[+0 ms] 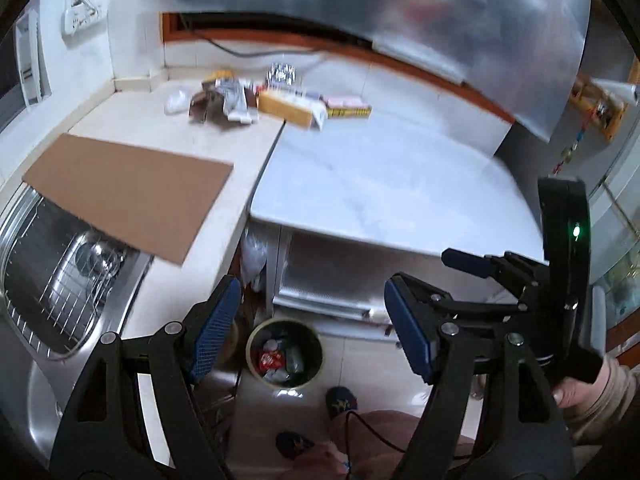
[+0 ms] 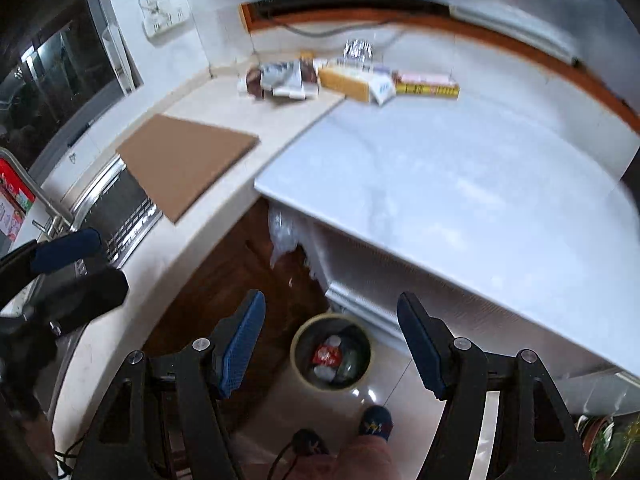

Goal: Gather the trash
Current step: 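Raise both tools back toward the counter items, then grasp the cream atomy box with the left gripper while the right grasps the red box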

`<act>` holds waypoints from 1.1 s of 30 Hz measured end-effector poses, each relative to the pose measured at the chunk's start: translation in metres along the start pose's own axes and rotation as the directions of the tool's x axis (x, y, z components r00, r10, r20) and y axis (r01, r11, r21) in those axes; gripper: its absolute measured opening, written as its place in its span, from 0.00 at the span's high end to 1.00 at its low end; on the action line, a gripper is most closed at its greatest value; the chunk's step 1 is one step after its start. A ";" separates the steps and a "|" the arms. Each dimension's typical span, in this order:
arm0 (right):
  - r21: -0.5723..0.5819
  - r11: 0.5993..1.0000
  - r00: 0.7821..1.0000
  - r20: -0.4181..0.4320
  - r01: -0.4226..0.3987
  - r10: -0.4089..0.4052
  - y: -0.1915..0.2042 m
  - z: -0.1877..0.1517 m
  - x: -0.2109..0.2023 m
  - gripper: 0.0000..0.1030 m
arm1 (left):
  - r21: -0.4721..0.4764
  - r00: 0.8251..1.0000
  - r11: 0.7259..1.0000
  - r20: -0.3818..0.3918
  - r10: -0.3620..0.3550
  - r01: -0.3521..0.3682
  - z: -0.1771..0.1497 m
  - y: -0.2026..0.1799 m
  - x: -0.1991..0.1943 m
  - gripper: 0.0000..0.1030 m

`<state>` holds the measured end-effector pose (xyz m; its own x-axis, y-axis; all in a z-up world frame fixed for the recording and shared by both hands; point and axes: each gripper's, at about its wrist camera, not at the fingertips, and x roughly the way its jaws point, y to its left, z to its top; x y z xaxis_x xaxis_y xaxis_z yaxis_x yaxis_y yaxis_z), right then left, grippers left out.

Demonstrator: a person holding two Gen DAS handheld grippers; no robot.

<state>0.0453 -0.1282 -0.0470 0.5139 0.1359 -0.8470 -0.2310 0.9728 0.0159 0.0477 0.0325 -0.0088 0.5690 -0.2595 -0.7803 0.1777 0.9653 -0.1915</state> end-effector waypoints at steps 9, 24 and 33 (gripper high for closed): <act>0.009 0.999 0.993 0.107 0.044 -0.045 -0.019 0.042 -0.032 0.32 | -0.022 0.999 1.000 0.047 -0.002 0.003 0.036 -0.004 -0.013 0.30; -0.220 0.974 0.992 0.103 -0.048 0.072 -0.113 0.205 0.061 0.30 | -0.140 0.988 0.980 0.043 0.146 -0.139 0.155 -0.032 0.086 0.30; -0.447 0.891 0.996 0.007 -0.076 0.089 -0.158 0.298 0.172 0.28 | -0.230 0.977 0.950 -0.030 0.209 -0.210 0.254 -0.030 0.217 0.30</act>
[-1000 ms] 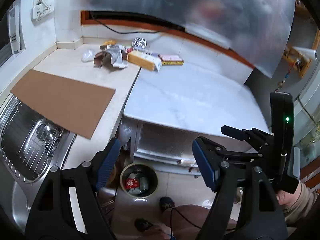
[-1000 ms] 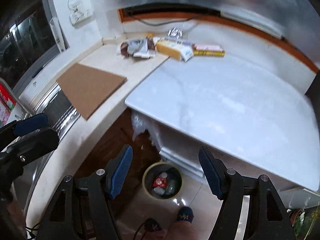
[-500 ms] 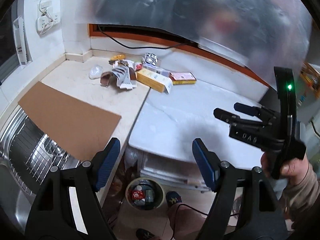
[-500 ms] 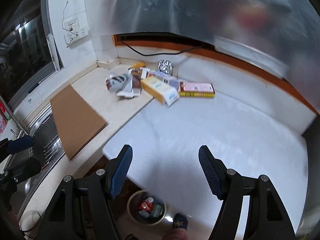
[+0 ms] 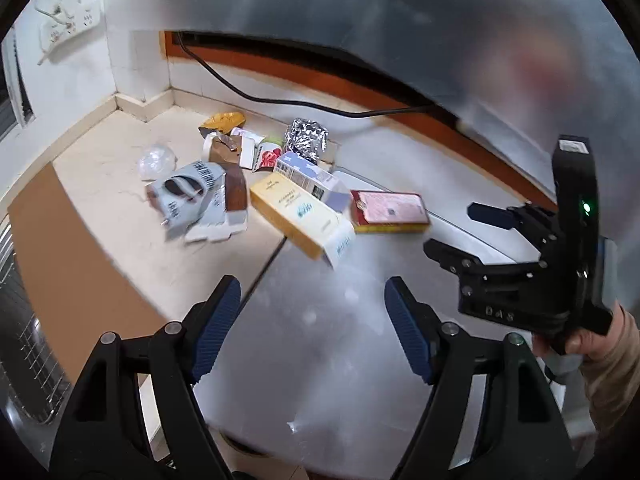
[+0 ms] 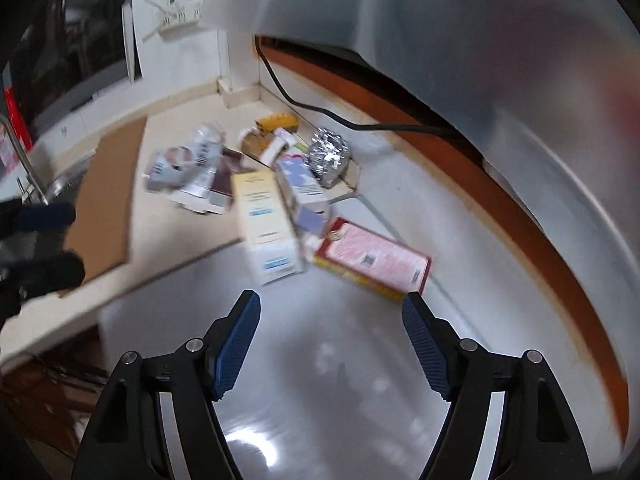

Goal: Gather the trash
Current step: 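Grasp the cream atomy box with the left gripper while the right grasps the red box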

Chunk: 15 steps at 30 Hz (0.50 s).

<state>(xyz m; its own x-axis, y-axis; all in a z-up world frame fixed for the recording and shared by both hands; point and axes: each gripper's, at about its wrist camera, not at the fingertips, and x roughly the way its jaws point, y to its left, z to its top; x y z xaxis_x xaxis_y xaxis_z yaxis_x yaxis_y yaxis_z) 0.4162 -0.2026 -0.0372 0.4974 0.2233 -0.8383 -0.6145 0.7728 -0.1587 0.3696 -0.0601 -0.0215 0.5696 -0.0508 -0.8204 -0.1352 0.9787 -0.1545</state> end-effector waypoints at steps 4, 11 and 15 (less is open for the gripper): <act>0.019 0.999 0.999 -0.021 -0.028 0.029 -0.021 0.009 0.037 0.28 | -0.065 0.999 0.997 -0.048 0.026 -0.029 0.024 -0.002 0.055 0.30; 0.014 0.998 0.998 -0.025 -0.061 0.061 -0.033 0.018 0.081 0.28 | -0.191 0.989 0.978 -0.136 0.061 -0.087 0.052 0.006 0.139 0.28; -0.001 0.997 0.997 -0.018 -0.071 0.071 -0.030 0.022 0.095 0.28 | -0.222 0.977 0.962 -0.175 0.121 -0.159 0.061 0.006 0.172 0.20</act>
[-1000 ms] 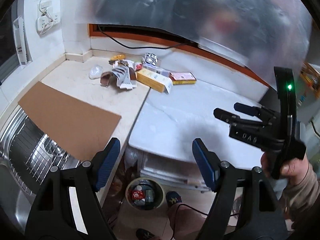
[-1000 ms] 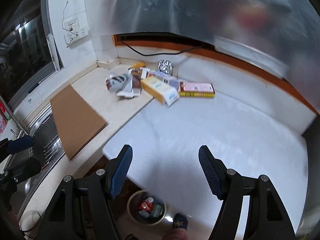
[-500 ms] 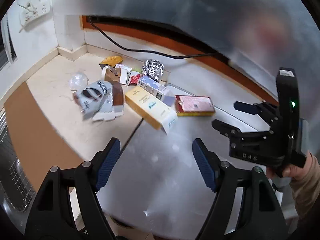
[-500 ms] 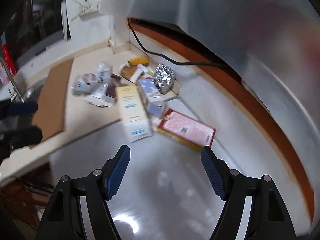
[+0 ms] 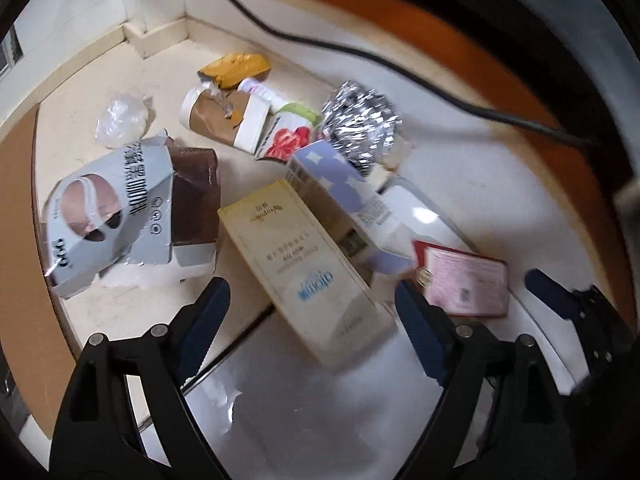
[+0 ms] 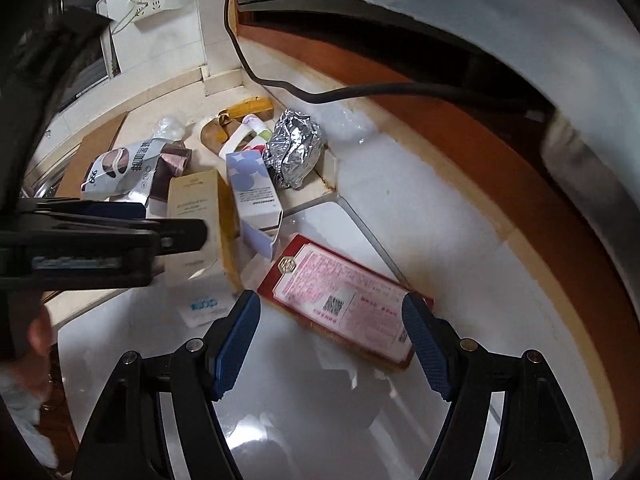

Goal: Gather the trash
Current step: 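Grasp the cream atomy box with the left gripper while the right grasps the red box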

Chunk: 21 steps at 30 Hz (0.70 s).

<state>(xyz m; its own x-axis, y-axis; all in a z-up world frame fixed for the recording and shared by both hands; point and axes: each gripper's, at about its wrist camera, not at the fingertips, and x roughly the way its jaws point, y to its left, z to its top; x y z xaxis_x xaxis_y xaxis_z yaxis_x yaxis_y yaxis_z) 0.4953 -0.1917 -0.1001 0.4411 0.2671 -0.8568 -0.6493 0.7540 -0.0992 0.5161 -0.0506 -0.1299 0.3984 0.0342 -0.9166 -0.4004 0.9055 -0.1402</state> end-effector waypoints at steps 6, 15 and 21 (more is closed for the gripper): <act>-0.042 0.999 0.999 -0.012 -0.031 0.031 -0.006 0.011 0.027 0.28 | 0.001 0.995 0.996 -0.045 0.090 -0.090 -0.001 -0.007 0.036 0.20; -0.120 0.985 0.991 -0.049 -0.126 0.121 -0.002 0.024 0.057 0.22 | 0.012 0.998 0.999 -0.045 0.053 -0.052 -0.013 0.014 0.034 0.19; -0.144 0.960 0.963 -0.162 -0.239 0.215 0.000 0.028 0.079 0.18 | 0.009 0.998 1.000 -0.069 0.012 -0.011 -0.033 0.037 0.024 0.22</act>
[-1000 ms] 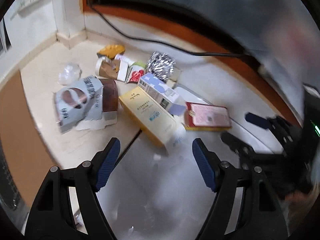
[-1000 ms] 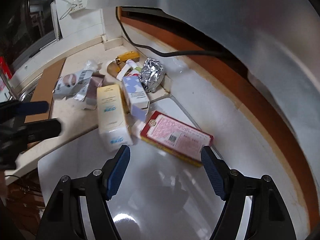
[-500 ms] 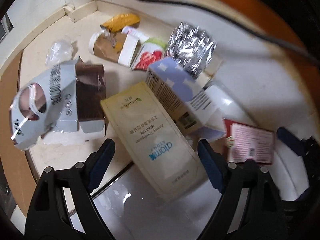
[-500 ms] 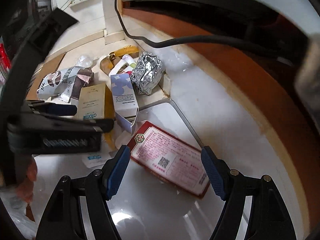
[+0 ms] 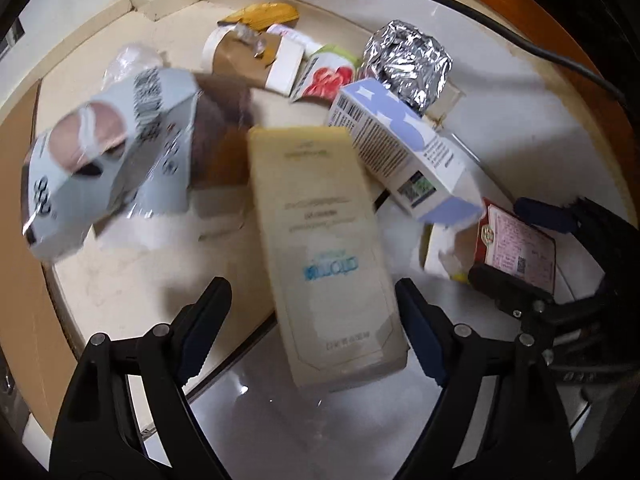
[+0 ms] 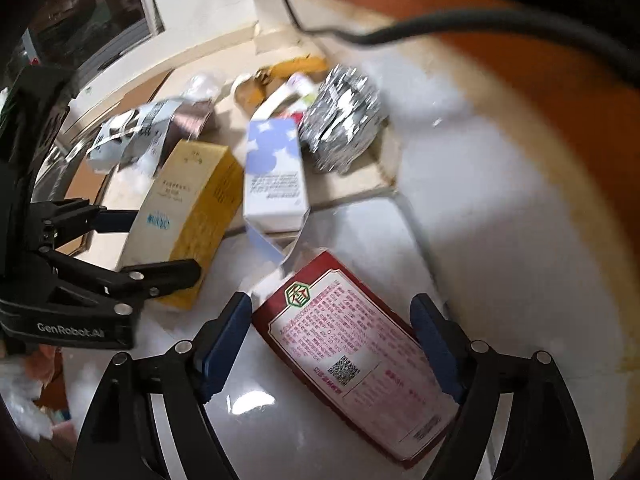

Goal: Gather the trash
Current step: 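Grasp the cream atomy box with the left gripper while the right grasps the red box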

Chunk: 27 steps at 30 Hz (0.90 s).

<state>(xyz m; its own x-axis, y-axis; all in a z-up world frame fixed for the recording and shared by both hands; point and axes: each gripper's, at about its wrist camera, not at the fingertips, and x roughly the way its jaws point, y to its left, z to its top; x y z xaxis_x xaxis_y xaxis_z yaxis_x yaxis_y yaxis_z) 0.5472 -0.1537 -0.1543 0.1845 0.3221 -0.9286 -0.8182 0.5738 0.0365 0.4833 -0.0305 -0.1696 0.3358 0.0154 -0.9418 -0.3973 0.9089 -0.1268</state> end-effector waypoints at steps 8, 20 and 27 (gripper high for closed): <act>-0.142 0.988 0.993 -0.093 0.055 -0.068 0.024 -0.012 0.015 0.17 | -0.027 0.999 0.999 -0.016 -0.041 0.040 -0.026 0.017 -0.012 0.49; -0.017 0.996 0.988 -0.123 0.089 -0.090 0.047 -0.058 -0.003 0.41 | 0.069 0.995 0.993 0.026 -0.097 0.095 -0.066 0.012 -0.041 0.52; 0.178 0.983 0.996 -0.088 0.047 -0.032 0.074 -0.089 -0.029 0.41 | 0.131 0.993 0.986 0.040 -0.113 0.107 -0.111 0.028 -0.080 0.52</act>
<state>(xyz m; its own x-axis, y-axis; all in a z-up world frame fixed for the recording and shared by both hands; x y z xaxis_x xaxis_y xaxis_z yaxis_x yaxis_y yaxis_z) 0.4328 -0.1871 -0.1578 0.1621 0.2361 -0.9581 -0.6986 0.7132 0.0575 0.3503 -0.0525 -0.1322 0.4129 -0.0707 -0.9080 -0.2434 0.9522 -0.1848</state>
